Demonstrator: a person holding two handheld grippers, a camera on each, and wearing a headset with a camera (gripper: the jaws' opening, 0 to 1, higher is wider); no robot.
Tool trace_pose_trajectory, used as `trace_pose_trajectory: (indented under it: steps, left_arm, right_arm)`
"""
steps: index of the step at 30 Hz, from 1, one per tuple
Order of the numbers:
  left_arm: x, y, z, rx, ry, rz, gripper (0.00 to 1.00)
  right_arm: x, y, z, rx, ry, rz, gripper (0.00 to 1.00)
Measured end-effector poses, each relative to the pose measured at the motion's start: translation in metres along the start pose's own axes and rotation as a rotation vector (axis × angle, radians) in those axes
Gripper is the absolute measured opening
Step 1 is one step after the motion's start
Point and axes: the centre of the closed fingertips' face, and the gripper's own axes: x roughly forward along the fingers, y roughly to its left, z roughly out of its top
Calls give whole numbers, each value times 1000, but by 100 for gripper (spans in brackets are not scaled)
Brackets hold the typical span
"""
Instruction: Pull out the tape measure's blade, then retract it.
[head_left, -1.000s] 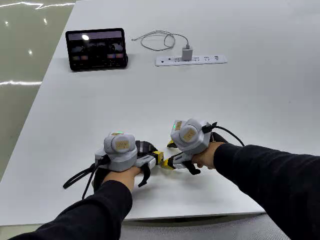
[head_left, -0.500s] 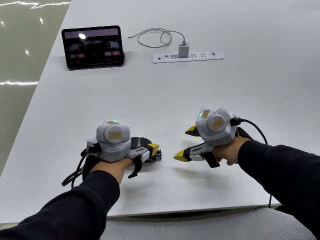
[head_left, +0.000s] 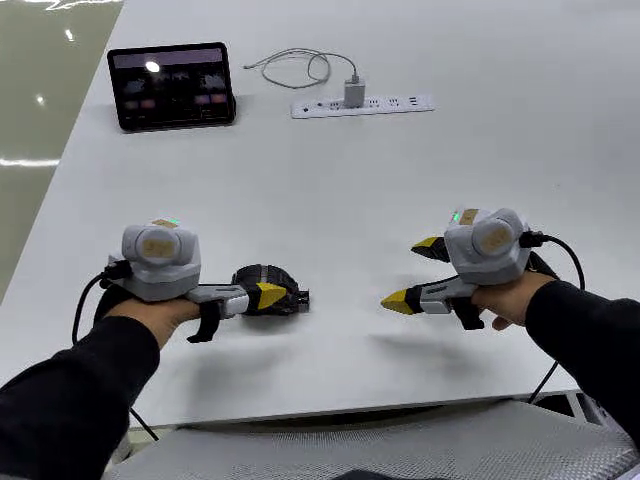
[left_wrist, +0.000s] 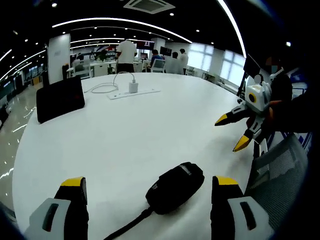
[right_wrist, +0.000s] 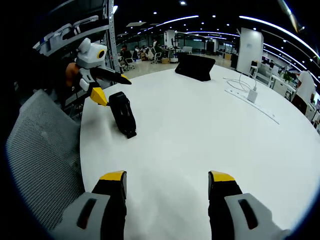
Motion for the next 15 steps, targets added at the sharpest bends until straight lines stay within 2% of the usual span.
trace_pose_trajectory:
  steps: [4,6,7,9,10,11,12,15]
  left_arm:
    - [-10,5,-2,-5,0,-16,100]
    - [-12,8,-7,-6,19,-15,100]
    - [-14,7,-7,19,10,-27,100]
    - [-16,6,-7,121,-5,-31,100]
    - [-17,2,-9,117,0,-56,100]
    - [-19,-4,-10,76,-4,-90,100]
    - [-20,-5,-10,66,-6,-100,100]
    - [-23,-7,-14,85,1,-114,100]
  right_arm:
    - [-9,-3,-5,19,-11,-14,63]
    - [-12,-3,-7,25,-13,-15,64]
    - [-13,-3,-9,23,-13,-17,64]
    - [-16,-2,-11,20,-11,-18,65]
    - [-17,-1,-12,19,-12,-18,65]
    - [-19,-1,-14,18,-12,-18,66]
    - [-21,0,-15,18,-12,-18,66]
    - [-27,1,-17,20,-18,-22,69]
